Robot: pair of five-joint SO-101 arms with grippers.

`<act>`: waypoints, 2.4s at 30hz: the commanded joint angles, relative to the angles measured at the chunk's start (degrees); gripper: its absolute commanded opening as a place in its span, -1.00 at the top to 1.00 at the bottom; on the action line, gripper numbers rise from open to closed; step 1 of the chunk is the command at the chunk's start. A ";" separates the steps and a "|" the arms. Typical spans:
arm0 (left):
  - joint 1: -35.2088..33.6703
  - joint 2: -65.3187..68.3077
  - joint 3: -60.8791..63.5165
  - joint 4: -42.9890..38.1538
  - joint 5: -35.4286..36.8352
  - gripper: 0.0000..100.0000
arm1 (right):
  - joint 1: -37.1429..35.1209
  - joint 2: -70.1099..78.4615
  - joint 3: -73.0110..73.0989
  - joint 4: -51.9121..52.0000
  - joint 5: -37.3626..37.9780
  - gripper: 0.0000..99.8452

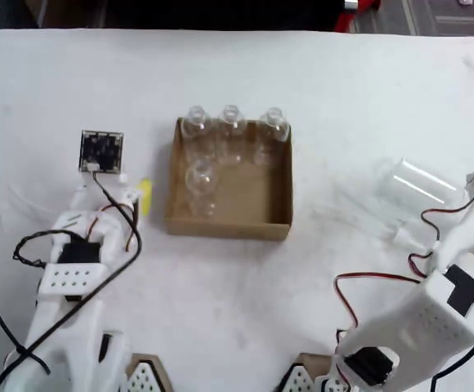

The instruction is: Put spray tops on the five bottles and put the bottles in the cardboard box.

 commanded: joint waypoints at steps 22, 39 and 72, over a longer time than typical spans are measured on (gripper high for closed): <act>0.57 -0.48 -0.44 -1.14 -0.53 0.59 | -5.93 14.02 -20.40 12.44 -7.30 0.66; 0.57 -0.48 -0.44 -1.14 -0.53 0.59 | -4.97 8.75 -25.67 19.38 13.45 0.66; 0.57 -0.40 -0.35 -1.23 -0.53 0.59 | -5.14 16.57 -26.11 30.81 114.73 0.66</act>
